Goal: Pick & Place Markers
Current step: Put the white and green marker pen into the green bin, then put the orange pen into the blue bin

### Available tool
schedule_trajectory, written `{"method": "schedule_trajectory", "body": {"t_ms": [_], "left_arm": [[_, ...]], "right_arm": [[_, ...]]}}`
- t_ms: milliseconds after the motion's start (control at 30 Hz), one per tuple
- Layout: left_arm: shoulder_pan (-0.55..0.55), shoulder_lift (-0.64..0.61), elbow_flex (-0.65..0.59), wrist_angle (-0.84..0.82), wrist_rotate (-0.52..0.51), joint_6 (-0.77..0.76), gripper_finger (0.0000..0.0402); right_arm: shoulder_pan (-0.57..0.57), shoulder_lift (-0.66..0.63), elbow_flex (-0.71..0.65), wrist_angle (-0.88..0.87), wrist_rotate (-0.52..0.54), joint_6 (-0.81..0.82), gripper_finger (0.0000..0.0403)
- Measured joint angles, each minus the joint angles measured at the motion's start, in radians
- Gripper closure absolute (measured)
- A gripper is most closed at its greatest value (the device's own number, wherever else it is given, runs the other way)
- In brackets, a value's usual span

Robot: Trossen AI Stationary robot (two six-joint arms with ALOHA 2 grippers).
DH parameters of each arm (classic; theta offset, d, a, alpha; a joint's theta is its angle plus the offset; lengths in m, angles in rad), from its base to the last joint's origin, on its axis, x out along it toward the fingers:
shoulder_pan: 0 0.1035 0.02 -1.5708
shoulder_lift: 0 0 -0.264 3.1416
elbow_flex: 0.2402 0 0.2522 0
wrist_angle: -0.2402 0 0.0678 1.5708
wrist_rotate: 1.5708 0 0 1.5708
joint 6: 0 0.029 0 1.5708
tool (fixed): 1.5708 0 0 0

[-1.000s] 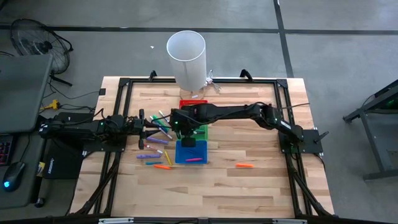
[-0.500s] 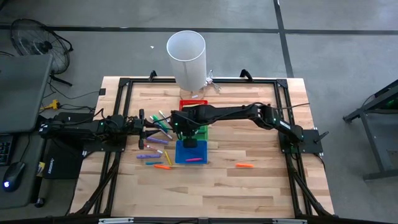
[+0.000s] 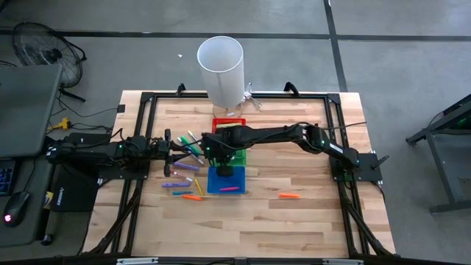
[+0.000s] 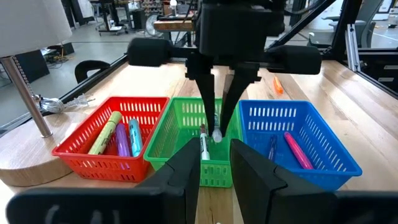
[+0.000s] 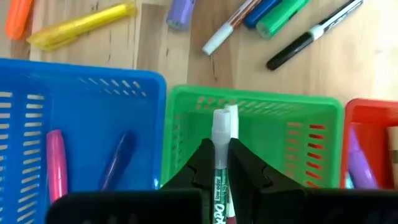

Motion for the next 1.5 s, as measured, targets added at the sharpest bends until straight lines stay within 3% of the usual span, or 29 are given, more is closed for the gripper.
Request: {"method": "schedule_trajectory", "body": {"t_ms": [133,467,767,1067,1500], "left_arm": [[0.000,0.000,0.000,0.000,0.000,0.000,0.0316],[0.000,0.000,0.000,0.000,0.000,0.000,0.0316],[0.000,0.000,0.000,0.000,0.000,0.000,0.0316],[0.000,0.000,0.000,0.000,0.000,0.000,0.0316],[0.000,0.000,0.000,0.000,0.000,0.000,0.0316]], "right_arm": [[0.000,0.000,0.000,0.002,0.016,0.024,0.0383],[0.000,0.000,0.000,0.002,0.009,0.050,0.0318],[0.011,-0.023,0.001,-0.009,0.028,0.107,0.0314],[0.034,-0.095,0.003,-0.186,0.097,0.166,0.0314],[0.068,-0.124,0.000,-0.304,0.001,0.235,0.0313]]}}
